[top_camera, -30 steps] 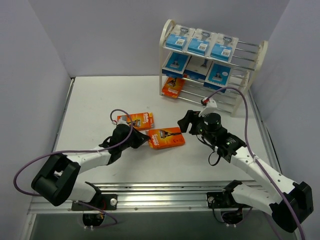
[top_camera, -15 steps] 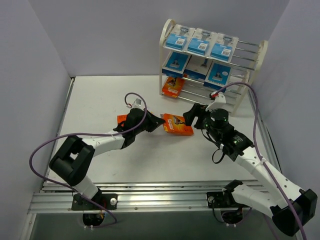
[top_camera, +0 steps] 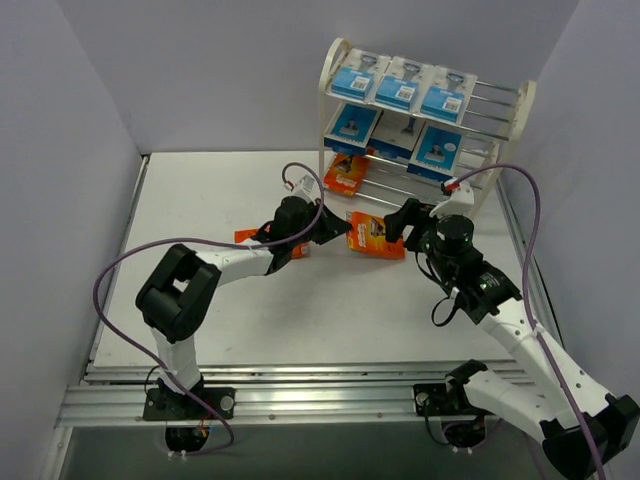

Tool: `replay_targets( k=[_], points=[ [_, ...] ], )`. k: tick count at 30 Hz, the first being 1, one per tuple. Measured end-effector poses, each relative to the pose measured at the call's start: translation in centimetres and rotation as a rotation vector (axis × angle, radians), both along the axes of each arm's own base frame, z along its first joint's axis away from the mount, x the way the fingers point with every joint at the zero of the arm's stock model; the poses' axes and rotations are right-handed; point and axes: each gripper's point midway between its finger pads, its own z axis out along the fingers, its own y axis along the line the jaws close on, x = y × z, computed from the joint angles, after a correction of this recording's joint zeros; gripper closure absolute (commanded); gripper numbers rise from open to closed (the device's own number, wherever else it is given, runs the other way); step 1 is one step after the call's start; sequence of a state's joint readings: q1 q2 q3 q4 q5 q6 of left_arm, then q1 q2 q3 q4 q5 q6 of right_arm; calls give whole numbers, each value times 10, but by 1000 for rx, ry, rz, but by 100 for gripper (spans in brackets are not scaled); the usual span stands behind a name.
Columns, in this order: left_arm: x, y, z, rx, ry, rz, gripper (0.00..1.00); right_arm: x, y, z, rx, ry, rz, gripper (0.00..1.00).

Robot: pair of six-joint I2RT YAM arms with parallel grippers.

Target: Place and organize the shaving razors onto the shelf

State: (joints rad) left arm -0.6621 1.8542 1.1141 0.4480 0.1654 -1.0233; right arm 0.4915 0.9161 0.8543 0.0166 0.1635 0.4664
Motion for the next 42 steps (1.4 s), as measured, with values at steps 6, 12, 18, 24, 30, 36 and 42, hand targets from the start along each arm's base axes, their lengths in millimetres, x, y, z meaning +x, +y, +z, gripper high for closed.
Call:
replay_targets(
  k=[6, 12, 18, 24, 30, 36, 42],
  points=[
    [4, -8, -23, 67, -37, -70, 98, 4, -18, 3, -7, -14, -50, 27],
    [10, -10, -34, 99, -77, -91, 98, 6, -28, -9, -25, 7, -68, 27],
    [25, -10, -43, 106, -96, -67, 98, 8, -31, -23, -36, 37, -67, 27],
    [45, -15, -43, 86, -112, -18, 98, 7, -30, -32, -41, 49, -56, 27],
    [63, -22, -38, 42, -130, 24, 98, 5, -28, -42, -45, 66, -40, 27],
    [72, -23, -33, -15, -126, 91, 98, 5, -27, -48, -52, 73, -30, 27],
    [73, -33, -31, -71, -123, 159, 98, 6, -29, -49, -47, 71, -31, 27]
  ],
)
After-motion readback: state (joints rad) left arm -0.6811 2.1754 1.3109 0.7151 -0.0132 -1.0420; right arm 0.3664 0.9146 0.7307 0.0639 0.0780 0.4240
